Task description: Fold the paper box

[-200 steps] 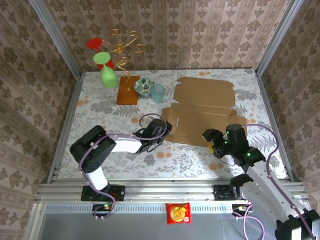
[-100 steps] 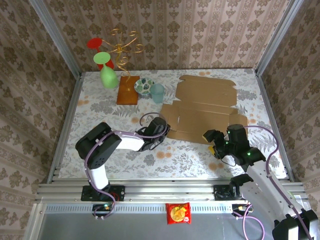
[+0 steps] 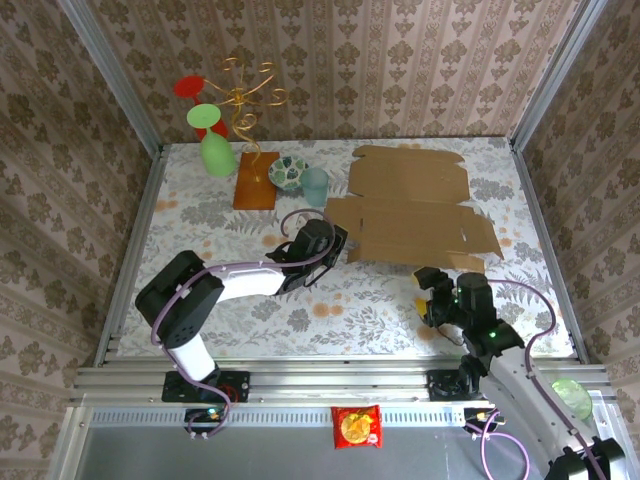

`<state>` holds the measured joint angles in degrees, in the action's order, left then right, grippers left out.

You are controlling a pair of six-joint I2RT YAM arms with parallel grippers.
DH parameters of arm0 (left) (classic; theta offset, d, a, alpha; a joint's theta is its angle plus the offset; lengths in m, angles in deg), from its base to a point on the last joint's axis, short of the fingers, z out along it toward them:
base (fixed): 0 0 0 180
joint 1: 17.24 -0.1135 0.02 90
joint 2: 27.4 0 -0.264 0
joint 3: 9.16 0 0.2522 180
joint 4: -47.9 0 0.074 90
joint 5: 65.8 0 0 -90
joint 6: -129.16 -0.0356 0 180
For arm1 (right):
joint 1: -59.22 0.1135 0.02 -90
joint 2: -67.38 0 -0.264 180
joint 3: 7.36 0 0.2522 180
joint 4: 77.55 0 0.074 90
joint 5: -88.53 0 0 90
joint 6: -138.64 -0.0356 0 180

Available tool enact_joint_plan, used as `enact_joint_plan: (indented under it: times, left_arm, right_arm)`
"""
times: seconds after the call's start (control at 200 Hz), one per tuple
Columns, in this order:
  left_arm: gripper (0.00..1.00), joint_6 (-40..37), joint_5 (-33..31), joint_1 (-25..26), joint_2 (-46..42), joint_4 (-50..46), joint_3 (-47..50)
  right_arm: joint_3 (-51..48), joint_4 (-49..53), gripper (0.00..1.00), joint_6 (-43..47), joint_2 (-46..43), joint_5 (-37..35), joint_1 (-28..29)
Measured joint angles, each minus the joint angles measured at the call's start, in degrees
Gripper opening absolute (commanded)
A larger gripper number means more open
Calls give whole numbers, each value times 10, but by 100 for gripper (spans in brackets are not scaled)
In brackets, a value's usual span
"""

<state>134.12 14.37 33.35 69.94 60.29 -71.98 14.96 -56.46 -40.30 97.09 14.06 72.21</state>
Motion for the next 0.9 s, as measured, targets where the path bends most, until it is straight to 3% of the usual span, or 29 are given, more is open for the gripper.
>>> enact_joint_plan:
  times: [0.28, 0.53, 0.67, 0.755, 0.795, 0.9]
  left_arm:
    - [0, 0, 12, 0, 0, -8, 0]
    - [0, 0, 21, -1, 0, -9, -1]
    - [0, 0, 25, -1, -3, -9, -1]
    - [0, 0, 24, -4, -6, -9, -1]
    - [10, -2, 24, -5, -8, -11, -1]
    - [33, -24, 29, -11, -24, -33, -1]
  right_arm:
    - [0, -108, 72, -27, 91, -36, 0]
    - [37, -202, 58, -27, 242, -49, -14]
    - [80, -245, 34, -20, 328, -47, -24]
    - [104, -253, 11, -15, 355, -46, -30]
    - [116, -252, 0, -6, 356, -46, -32]
    - [162, -215, 0, 19, 336, -49, -39]
